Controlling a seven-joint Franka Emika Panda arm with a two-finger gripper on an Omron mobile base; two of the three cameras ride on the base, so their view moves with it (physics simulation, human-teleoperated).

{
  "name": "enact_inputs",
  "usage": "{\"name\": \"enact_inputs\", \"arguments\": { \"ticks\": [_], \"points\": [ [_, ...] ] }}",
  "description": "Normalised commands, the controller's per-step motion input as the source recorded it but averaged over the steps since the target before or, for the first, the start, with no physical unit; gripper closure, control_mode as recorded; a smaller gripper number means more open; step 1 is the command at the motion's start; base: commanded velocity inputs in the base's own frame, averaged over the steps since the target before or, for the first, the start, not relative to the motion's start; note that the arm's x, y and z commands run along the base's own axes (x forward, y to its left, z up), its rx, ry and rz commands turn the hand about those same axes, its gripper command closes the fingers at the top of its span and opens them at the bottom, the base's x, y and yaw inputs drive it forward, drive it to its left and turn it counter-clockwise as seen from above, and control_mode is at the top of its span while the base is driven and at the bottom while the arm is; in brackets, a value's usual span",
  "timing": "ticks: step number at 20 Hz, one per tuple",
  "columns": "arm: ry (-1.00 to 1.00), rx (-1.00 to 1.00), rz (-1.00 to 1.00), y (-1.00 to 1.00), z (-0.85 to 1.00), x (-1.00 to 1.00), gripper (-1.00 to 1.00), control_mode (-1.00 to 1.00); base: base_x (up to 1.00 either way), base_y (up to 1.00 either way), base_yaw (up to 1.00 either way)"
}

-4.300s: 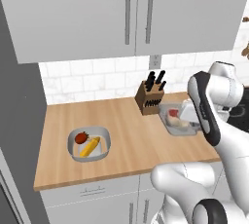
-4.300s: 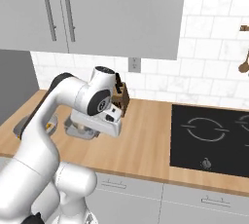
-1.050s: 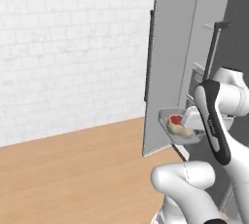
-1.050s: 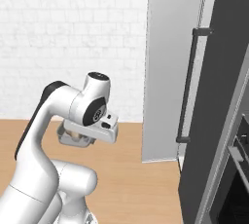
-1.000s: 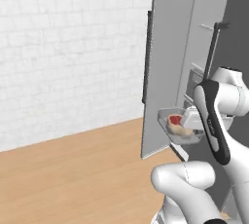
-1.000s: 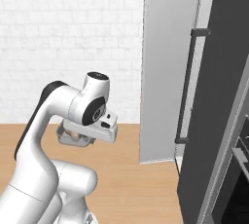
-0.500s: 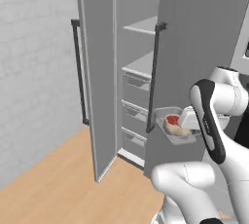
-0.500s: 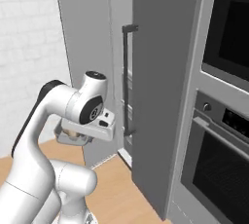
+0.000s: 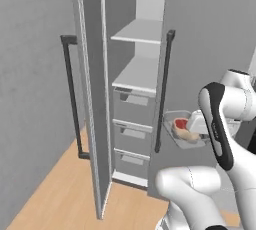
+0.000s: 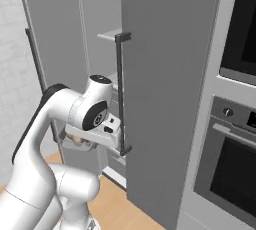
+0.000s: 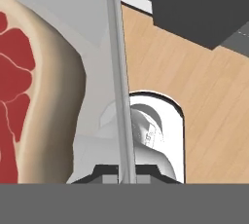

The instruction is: Take the meat container that has the steak and place it on the second highest rack of the freezer. Then take the vegetable container that has the corn and tomato and place it on the highest rack of the freezer.

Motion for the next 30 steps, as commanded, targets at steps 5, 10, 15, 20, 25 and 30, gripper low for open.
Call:
{"name": "enact_inputs", "arguments": {
  "ticks": [5,10,15,20,25,30],
  "points": [
    [0.00,0.00,0.00,0.00,0.00,0.00,1.00,1.00,0.23,0.60,-0.33],
    [0.00,0.00,0.00,0.00,0.00,0.00,1.00,1.00,0.46,0.02,-0.06],
    [0.00,0.00,0.00,0.00,0.00,0.00,1.00,1.00,0.41,0.02,0.00],
    [0.00,0.00,0.00,0.00,0.00,0.00,1.00,1.00,0.04,0.30,0.01],
    [0.00,0.00,0.00,0.00,0.00,0.00,1.00,1.00,0.23,0.58,-0.02],
    [0.00,0.00,0.00,0.00,0.00,0.00,1.00,1.00,0.33,0.22,-0.16]
  ]
}}
